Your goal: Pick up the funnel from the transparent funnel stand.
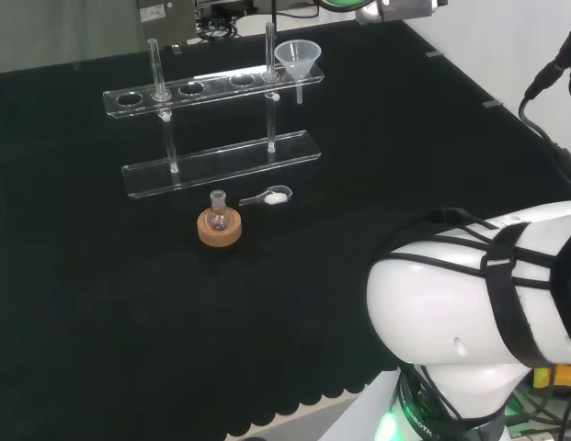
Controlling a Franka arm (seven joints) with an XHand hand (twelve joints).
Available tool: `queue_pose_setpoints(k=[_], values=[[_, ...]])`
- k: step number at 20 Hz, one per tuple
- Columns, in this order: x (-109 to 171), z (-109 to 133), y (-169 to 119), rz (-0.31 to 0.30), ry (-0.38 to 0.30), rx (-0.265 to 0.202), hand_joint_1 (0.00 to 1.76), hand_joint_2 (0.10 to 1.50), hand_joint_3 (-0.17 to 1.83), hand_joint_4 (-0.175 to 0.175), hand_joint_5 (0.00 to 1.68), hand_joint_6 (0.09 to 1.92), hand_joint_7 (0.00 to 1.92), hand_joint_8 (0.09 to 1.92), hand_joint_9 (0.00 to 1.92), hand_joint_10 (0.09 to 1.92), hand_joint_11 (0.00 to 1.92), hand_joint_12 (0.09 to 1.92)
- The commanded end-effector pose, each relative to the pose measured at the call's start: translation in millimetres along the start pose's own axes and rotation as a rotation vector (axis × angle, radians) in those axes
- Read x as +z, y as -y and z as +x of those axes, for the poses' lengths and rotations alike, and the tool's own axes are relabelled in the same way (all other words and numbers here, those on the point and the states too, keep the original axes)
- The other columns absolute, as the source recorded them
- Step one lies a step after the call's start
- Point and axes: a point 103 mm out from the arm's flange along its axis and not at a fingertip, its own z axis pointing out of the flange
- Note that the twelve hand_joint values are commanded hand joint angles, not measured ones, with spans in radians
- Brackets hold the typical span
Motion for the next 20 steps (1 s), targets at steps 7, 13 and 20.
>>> queue_pose_setpoints(k=[7,13,20], values=[[1,-1,-7,-0.004,0.016,0.001,0.00,1.19,0.43,0.002,0.15,0.09,0.00,0.34,0.09,0.61,0.00,1.34],[11,-10,-19,0.011,0.008,0.028,0.00,1.22,0.38,0.002,0.16,0.09,0.00,0.34,0.09,0.61,0.00,1.34],[36,-38,-50,0.037,-0.004,0.058,0.00,1.22,0.38,0.001,0.17,0.09,0.00,0.35,0.09,0.61,0.00,1.34]])
